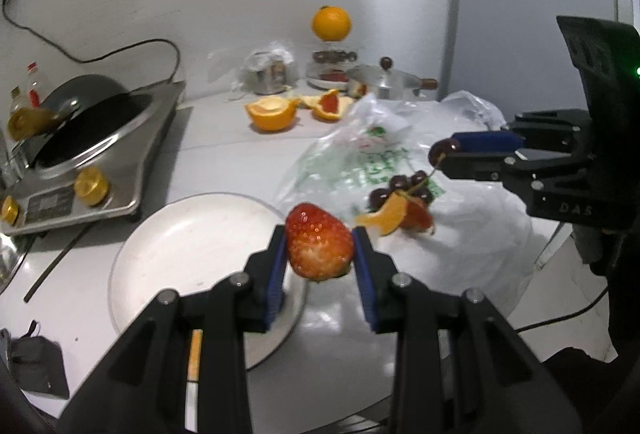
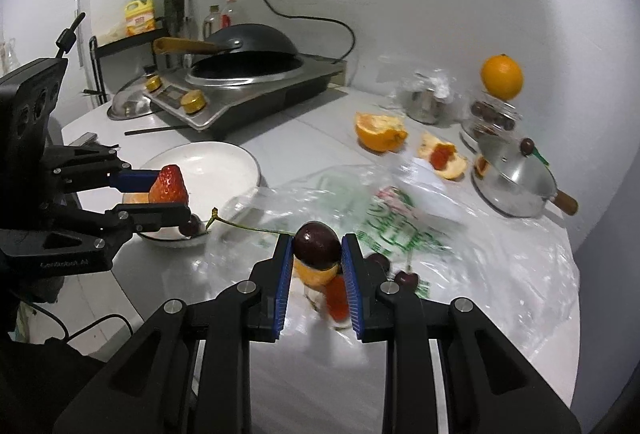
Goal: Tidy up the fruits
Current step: 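Carry the strawberry and cherry over the white plate with both tools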
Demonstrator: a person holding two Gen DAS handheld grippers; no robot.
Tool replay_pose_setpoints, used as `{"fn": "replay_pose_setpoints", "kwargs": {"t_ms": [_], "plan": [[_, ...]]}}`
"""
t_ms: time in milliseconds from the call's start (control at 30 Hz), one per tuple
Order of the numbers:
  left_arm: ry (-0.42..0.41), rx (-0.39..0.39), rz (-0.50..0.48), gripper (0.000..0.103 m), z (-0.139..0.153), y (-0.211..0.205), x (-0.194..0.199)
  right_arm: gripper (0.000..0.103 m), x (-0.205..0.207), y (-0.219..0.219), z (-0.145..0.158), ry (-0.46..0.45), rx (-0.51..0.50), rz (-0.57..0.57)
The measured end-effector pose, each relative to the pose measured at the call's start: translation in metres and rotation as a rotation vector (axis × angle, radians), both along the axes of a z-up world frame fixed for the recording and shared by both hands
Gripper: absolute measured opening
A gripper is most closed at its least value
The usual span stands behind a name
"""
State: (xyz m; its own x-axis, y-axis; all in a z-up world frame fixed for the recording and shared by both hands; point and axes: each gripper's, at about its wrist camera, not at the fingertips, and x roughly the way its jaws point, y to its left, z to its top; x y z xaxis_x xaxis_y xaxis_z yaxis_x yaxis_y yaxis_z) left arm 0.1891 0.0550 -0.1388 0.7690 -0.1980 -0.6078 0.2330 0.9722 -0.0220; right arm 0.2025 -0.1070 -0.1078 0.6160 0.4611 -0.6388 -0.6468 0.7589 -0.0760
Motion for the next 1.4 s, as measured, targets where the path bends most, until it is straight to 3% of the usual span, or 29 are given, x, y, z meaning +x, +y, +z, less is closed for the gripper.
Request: {"fn": "replay_pose_setpoints", "kwargs": {"t_ms": [967,1400], "plan": [[0.018,-0.021,0.206,0.033,-0.029,0.112,-0.008,0.026,0.003,0.106,-0.009,0.043,-0.043,0.15],[0.051,-0.028,0.189,0.033,-0.046,0.131,0.01,0.027,0.012,0.149,-0.025,0.085,-0.057,0.202]]}}
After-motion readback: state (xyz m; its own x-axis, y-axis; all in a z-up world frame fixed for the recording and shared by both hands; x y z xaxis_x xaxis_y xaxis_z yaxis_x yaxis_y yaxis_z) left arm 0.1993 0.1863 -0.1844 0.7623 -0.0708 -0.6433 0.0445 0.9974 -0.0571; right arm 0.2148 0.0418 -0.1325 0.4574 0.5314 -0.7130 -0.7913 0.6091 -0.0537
